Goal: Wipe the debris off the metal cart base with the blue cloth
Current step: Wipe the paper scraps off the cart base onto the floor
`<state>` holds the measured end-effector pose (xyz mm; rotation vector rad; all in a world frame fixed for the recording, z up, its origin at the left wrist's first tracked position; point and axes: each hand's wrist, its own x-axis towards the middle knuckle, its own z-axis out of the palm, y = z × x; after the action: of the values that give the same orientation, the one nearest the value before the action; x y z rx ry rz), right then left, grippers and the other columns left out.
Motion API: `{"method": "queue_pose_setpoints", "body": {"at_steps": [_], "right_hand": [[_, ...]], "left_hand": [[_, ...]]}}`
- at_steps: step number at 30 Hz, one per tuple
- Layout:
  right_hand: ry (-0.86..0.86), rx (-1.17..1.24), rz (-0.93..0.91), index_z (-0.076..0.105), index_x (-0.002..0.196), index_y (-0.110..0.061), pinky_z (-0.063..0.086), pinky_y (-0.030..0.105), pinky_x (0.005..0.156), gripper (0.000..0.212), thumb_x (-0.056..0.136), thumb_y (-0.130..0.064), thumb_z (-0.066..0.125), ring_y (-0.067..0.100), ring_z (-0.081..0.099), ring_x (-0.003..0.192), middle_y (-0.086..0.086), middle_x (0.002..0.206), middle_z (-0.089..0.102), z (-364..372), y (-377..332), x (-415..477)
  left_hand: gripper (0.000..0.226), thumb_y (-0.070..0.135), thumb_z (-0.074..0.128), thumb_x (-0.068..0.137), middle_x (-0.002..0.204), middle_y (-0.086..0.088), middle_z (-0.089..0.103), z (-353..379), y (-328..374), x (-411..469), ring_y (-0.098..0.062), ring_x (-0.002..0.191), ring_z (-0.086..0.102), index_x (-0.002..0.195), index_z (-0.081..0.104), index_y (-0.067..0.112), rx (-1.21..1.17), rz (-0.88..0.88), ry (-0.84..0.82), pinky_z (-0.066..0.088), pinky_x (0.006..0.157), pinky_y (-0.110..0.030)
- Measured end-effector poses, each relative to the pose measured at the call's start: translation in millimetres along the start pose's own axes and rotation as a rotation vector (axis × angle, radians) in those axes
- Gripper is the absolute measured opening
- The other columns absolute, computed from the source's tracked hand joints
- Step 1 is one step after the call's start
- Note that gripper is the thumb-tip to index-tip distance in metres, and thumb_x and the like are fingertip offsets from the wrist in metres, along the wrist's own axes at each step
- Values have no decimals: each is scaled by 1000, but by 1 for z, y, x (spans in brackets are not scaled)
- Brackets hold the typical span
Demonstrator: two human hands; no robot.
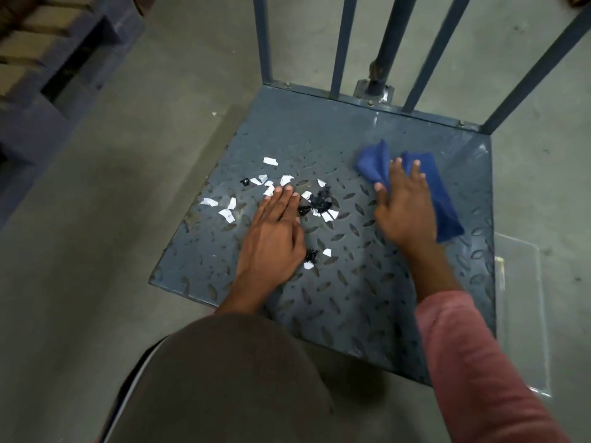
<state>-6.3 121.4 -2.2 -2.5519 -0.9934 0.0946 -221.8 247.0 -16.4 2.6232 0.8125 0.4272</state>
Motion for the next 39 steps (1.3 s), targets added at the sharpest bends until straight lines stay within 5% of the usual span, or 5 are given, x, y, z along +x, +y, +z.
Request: {"method": "queue_pose_setpoints", "body": {"at_steps": [8, 16, 23, 33, 39], "right_hand": [[-33, 296, 15, 39, 155, -27, 50, 26, 94, 60, 100, -10, 56, 25, 66, 110, 8, 131, 64, -16, -45, -18], [89, 77, 249, 16, 159, 3, 5, 46, 128, 60, 106, -15, 39, 41, 6, 155, 23, 166, 14, 20, -48, -87], [13, 394, 169, 17, 162, -18, 39, 52, 116, 72, 101, -7, 52, 37, 36, 147, 6, 169, 18, 16, -97, -79], [162, 97, 322, 17, 158, 4, 5, 48, 128, 58, 107, -19, 32, 40, 5, 156, 23, 167, 14, 50, -91, -124], [-30, 353, 143, 4, 162, -9, 20, 47, 127, 68, 103, -12, 37, 36, 18, 155, 20, 166, 19, 55, -163, -81]], "left_hand": [[58, 26, 35, 102, 160, -16, 47, -3, -5, -12, -28, 153, 40, 151, 51, 0, -85, 8, 50, 25, 129, -45], [57, 34, 33, 110, 169, -9, 34, -18, -20, -56, -21, 160, 24, 159, 39, 7, 37, -1, -9, 22, 130, -48], [59, 37, 31, 109, 170, -6, 31, -16, -23, -60, -19, 160, 21, 161, 37, 9, 52, -32, 1, 25, 128, -50], [58, 37, 29, 110, 170, -6, 33, -15, -19, -60, -17, 160, 21, 161, 37, 10, 66, -86, 28, 23, 129, -47], [60, 28, 32, 103, 163, -16, 43, -15, -20, -57, -28, 156, 34, 154, 46, -1, 8, -46, 50, 26, 128, -48]]}}
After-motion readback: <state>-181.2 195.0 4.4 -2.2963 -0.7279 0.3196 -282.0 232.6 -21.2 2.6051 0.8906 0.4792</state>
